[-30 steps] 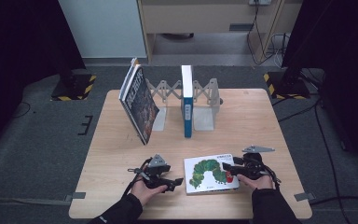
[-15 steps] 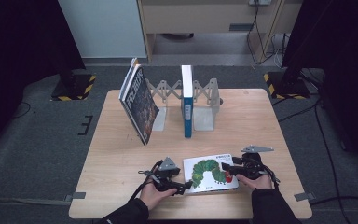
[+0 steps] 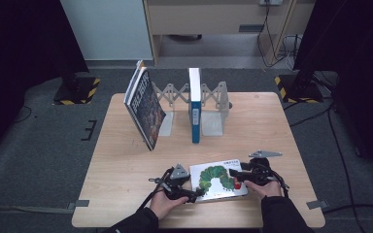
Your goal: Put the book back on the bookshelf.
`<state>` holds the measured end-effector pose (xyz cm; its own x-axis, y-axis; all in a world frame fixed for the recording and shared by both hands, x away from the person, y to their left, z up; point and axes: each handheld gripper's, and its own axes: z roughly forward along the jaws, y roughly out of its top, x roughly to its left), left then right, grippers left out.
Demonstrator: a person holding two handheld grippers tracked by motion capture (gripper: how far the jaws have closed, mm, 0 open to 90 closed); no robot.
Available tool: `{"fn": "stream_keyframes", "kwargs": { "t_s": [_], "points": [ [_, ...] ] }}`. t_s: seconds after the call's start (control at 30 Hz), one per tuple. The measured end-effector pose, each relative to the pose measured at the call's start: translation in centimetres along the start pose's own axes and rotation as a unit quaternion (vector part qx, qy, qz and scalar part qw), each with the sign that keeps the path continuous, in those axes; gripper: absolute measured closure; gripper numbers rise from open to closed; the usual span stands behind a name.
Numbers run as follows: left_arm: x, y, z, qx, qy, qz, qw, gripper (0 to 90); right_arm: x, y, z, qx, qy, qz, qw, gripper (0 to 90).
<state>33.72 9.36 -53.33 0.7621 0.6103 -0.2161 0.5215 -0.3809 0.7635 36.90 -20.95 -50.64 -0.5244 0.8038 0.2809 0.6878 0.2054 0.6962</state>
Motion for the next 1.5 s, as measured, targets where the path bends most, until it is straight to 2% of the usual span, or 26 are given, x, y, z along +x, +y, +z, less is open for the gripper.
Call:
{"fn": "stream_keyframes", "kwargs": {
  "t_s": [0.17, 0.27, 0.33, 0.47, 0.7, 0.87, 1.0, 1.03, 1.07, 1.13, 1.17, 1.2, 1.23, 1.27, 1.3, 1.33, 1.4, 1.5],
  "points": [
    [0.3, 0.2, 0.1, -0.004, 0.006, 0.000, 1.0000, 19.9, -0.2, 0.2, 0.2, 0.000, 0.005, 0.007, 1.0000, 36.1],
    [0.1, 0.1, 0.0, 0.004, 0.002, -0.003, 1.0000, 20.8, -0.4, 0.1, 0.6, 0.010, 0.007, 0.014, 0.9998, 33.3],
    [-0.2, 0.0, -0.2, 0.008, 0.005, 0.003, 0.9999, 20.6, -0.4, 0.1, 0.6, 0.012, 0.008, 0.016, 0.9998, 32.8],
    [-0.8, -0.3, -0.3, 0.018, 0.002, 0.001, 0.9998, 19.7, -0.6, -0.3, 0.6, 0.023, 0.001, 0.028, 0.9993, 32.2],
    [-0.7, -0.3, -0.2, 0.018, -0.001, -0.008, 0.9998, 18.5, -0.5, -0.5, 0.8, 0.037, 0.016, 0.038, 0.9985, 32.9],
    [-0.8, -0.3, -0.1, 0.015, 0.001, -0.007, 0.9999, 17.2, -0.6, -0.4, 0.6, 0.031, 0.023, 0.049, 0.9980, 32.6],
    [-0.6, -0.2, -0.1, 0.012, -0.001, -0.003, 0.9999, 16.8, -0.7, -0.1, 0.0, 0.004, 0.031, 0.052, 0.9981, 32.9],
    [-0.5, -0.2, -0.1, 0.010, -0.002, -0.002, 0.9999, 16.8, -0.7, -0.1, 0.0, 0.004, 0.031, 0.052, 0.9981, 32.9],
    [-0.5, -0.2, 0.0, 0.009, -0.004, -0.001, 1.0000, 17.1, -0.8, 0.0, -0.1, -0.003, 0.039, 0.053, 0.9978, 39.4],
    [-0.5, -0.2, 0.1, 0.007, -0.003, 0.004, 1.0000, 17.1, -0.4, 0.4, -0.2, -0.028, 0.100, 0.088, 0.9907, 39.3],
    [-0.6, -0.2, 0.1, 0.006, -0.002, 0.007, 1.0000, 16.9, 0.0, 0.6, -0.1, -0.038, 0.111, 0.082, 0.9897, 39.0],
    [-0.6, -0.2, 0.1, 0.007, 0.000, 0.009, 0.9999, 16.9, 0.3, 0.9, -0.1, -0.038, 0.104, 0.065, 0.9917, 37.5],
    [-0.6, -0.3, 0.1, 0.008, 0.000, 0.006, 1.0000, 16.5, 0.6, 1.0, 0.1, -0.036, 0.081, 0.047, 0.9949, 34.9],
    [-0.6, -0.3, 0.1, 0.009, -0.001, 0.001, 1.0000, 16.5, 0.6, 1.0, 0.1, -0.036, 0.081, 0.047, 0.9949, 34.9],
    [-0.6, -0.3, 0.1, 0.009, -0.003, 0.000, 1.0000, 16.6, 0.2, 0.8, 0.3, -0.023, 0.062, 0.046, 0.9968, 32.9],
    [-0.5, -0.3, 0.1, 0.011, -0.004, 0.002, 0.9999, 16.6, 0.2, 0.8, 0.3, -0.023, 0.062, 0.046, 0.9968, 32.9],
    [-0.5, -0.3, 0.1, 0.010, -0.004, 0.000, 0.9999, 16.8, -0.2, 0.6, 0.4, -0.006, 0.043, 0.036, 0.9984, 31.0],
    [-0.5, -0.3, 0.0, 0.013, -0.004, 0.000, 0.9999, 17.2, -0.8, 0.2, 0.6, 0.005, 0.029, 0.050, 0.9983, 30.9]
  ]
}}
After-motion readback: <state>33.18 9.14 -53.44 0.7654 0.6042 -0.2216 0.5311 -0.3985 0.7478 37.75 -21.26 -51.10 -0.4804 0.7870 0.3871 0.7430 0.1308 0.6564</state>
